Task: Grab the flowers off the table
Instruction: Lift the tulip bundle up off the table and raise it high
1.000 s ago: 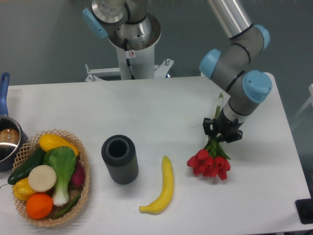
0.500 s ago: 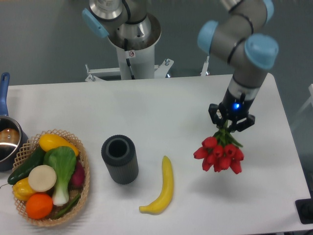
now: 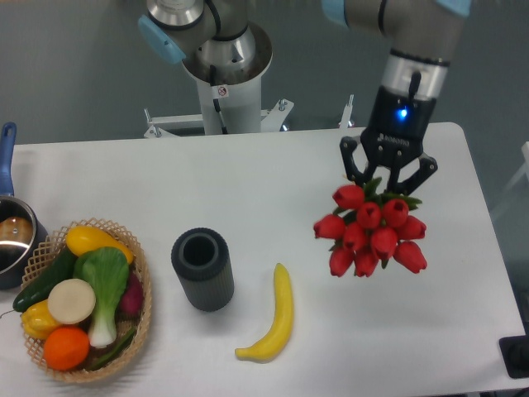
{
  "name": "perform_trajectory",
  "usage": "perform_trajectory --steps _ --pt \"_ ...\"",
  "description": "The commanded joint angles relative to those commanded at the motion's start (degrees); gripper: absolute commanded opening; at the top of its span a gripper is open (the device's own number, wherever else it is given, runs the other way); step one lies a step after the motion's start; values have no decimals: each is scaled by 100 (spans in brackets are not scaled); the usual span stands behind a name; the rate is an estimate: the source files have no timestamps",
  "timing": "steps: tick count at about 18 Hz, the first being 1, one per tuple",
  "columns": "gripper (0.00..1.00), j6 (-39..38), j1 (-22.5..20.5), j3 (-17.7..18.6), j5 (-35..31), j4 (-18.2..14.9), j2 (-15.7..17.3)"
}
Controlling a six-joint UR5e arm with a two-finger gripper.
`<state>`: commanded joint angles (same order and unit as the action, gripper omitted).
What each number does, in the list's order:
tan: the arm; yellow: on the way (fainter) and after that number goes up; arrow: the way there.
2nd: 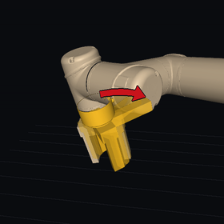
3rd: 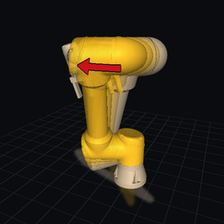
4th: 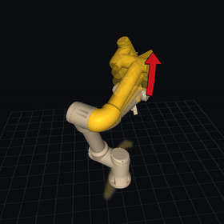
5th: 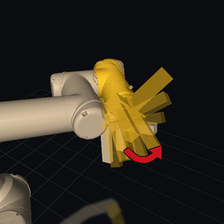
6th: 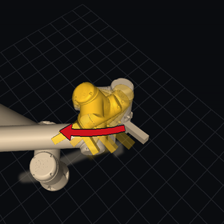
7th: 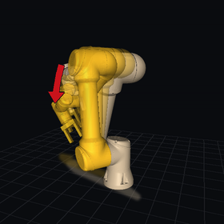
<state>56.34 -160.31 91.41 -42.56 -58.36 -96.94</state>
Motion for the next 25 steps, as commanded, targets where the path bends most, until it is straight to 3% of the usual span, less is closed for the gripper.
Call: perform_trajectory --steps 7,9,25 --pt "33 96 26 -36 1565 325 -26" --pt "33 106 61 0 1934 613 -114" --pt "33 17 44 26 2068 642 -114"
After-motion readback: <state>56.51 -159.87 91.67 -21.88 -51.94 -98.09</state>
